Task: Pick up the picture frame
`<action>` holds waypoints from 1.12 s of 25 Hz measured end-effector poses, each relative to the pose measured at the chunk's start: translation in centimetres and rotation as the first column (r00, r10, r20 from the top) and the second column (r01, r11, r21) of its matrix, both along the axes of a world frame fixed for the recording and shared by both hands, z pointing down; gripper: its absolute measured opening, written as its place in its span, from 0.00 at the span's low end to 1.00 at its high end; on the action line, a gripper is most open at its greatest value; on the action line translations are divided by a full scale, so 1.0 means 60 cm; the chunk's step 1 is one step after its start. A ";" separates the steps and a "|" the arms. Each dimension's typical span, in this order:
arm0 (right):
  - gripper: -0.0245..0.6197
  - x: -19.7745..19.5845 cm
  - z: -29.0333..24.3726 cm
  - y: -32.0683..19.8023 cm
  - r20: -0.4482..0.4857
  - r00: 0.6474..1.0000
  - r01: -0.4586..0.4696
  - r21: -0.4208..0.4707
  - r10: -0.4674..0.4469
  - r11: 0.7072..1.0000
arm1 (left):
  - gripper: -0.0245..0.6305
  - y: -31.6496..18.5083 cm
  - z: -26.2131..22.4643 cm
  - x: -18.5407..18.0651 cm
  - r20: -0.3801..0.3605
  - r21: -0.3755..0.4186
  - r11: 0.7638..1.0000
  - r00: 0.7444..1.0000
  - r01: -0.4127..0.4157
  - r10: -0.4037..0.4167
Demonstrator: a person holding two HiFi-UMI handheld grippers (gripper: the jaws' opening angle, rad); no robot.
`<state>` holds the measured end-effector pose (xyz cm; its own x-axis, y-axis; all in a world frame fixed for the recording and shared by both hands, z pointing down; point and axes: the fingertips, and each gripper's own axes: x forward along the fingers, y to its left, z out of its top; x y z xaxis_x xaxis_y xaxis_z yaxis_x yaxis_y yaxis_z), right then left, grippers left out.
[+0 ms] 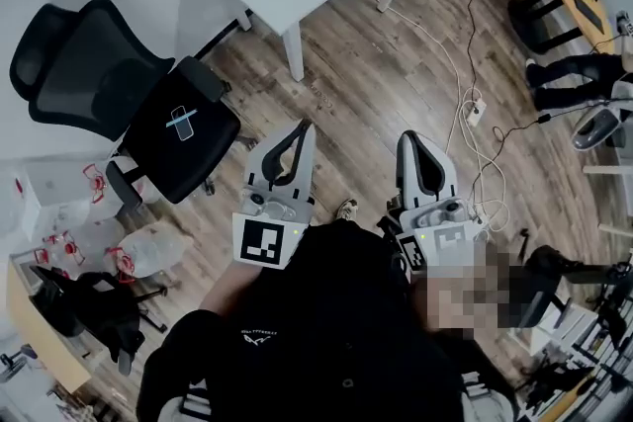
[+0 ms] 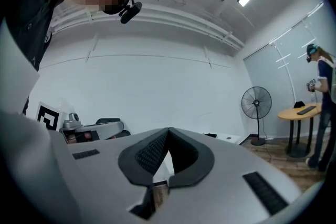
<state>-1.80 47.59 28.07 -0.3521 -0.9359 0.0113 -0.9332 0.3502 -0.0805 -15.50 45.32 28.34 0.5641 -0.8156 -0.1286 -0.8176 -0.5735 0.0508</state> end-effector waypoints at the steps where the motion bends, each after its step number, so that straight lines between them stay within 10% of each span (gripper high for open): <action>1: 0.04 0.017 0.002 0.018 -0.003 1.000 -0.007 -0.004 0.007 1.000 | 0.05 0.018 -0.003 0.018 0.001 0.004 1.000 1.000 -0.004 0.004; 17: 0.04 0.146 -0.010 0.186 0.028 0.997 0.064 0.029 -0.065 0.998 | 0.05 0.185 -0.016 0.130 0.016 0.003 0.990 0.990 0.141 -0.141; 28: 0.04 0.173 0.020 0.137 0.022 0.998 0.057 -0.004 -0.057 0.998 | 0.05 0.138 0.009 0.137 0.032 -0.015 0.982 0.982 0.187 -0.186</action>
